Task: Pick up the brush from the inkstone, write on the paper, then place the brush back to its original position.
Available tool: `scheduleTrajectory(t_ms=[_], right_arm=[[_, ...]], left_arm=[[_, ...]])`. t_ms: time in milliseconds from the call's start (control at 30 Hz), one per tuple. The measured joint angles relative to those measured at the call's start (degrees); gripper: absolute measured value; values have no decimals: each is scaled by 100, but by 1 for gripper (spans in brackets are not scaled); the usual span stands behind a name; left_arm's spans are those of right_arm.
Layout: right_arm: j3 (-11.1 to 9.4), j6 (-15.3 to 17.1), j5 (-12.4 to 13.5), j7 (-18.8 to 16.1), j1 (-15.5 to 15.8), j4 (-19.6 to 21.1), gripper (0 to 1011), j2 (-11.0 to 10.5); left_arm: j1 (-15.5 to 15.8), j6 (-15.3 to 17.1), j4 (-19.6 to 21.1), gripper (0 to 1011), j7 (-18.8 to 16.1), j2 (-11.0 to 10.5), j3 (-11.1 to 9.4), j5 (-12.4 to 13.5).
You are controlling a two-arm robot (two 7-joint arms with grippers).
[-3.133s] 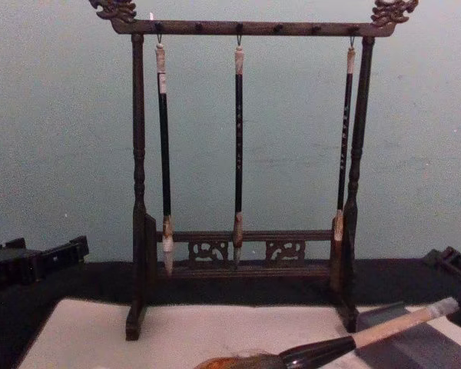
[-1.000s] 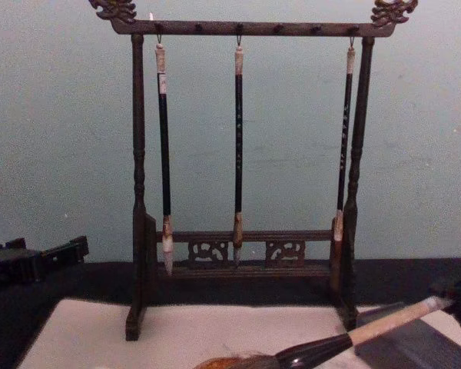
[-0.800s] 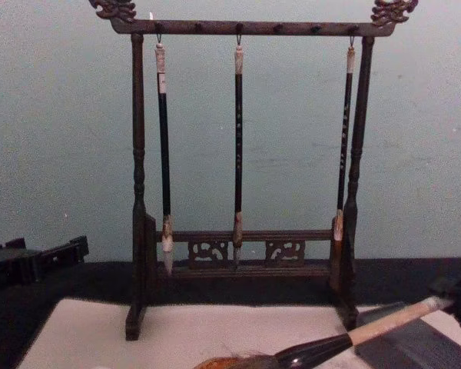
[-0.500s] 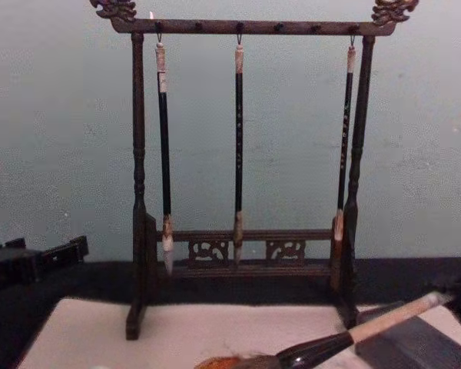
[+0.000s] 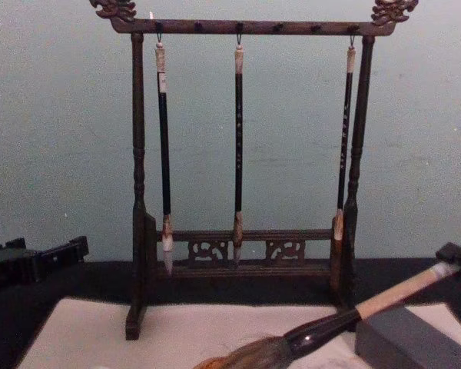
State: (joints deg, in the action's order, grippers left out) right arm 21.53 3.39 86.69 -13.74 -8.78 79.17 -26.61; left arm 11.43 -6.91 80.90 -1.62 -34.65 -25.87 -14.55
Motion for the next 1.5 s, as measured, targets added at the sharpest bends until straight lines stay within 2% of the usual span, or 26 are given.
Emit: scheduleTrajectory(t_ms=[167,367,767,867,1233,1500], right_arm=[[66,10,20,-70,-50,69,179,-82],[162,-33,-191,-136,-160,309,178,-309],[185,80,-659,-432,-290,1058,178,-997],[199,103,-761,-511,-303,1155,178,-1097],[392,-27,-1777,-1123,-406,1550,178,-1484],[462,-119,-2267,-1564,-508,1704,178,-1590]], left_arm=[[0,0,0,1002,0,0,0,0],[0,0,0,1002,0,0,0,0],[0,0,0,1002,0,0,0,0],[0,0,0,1002,0,0,0,0],[0,0,0,1002,0,0,0,0],[0,0,0,1002,0,0,0,0]])
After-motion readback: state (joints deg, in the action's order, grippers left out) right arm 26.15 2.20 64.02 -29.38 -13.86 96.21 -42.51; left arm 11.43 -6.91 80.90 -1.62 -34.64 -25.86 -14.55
